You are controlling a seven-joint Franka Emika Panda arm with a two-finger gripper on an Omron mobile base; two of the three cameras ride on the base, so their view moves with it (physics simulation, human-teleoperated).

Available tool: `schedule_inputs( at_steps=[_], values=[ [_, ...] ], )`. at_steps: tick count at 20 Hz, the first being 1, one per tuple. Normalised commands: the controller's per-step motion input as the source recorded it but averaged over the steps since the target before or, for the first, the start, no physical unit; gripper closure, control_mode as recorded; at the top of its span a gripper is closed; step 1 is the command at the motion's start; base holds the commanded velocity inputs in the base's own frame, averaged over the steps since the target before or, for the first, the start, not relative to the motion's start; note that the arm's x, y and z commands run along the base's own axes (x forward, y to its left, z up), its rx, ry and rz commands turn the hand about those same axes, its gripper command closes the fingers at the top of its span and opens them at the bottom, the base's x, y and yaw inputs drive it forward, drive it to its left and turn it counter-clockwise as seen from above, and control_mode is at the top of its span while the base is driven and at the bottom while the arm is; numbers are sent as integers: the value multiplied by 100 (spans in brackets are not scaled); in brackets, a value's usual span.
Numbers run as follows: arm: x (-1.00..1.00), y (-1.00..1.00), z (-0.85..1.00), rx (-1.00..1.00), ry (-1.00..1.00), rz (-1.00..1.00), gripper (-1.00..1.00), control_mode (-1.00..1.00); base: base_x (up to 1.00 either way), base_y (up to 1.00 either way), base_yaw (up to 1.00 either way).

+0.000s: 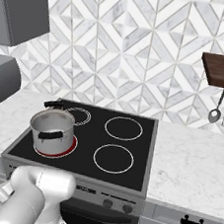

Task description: Turn off the front left burner of the stove.

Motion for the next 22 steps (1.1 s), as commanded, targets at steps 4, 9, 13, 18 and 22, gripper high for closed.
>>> schedule_inputs(
  at_steps=[4, 9, 13, 18, 22],
  values=[
    [23, -1, 0, 0, 2, 0, 100, -100, 0, 0, 0],
    [65, 29, 0, 0, 8, -5, 100, -100, 0, 0, 0],
    [73, 51, 0, 0, 4, -9, 100, -100, 0, 0, 0],
    [78, 55, 0, 0, 0, -10, 100, -100, 0, 0, 0],
    [75, 25, 17, 0, 0, -12, 100, -100, 0, 0, 0]
  ],
)
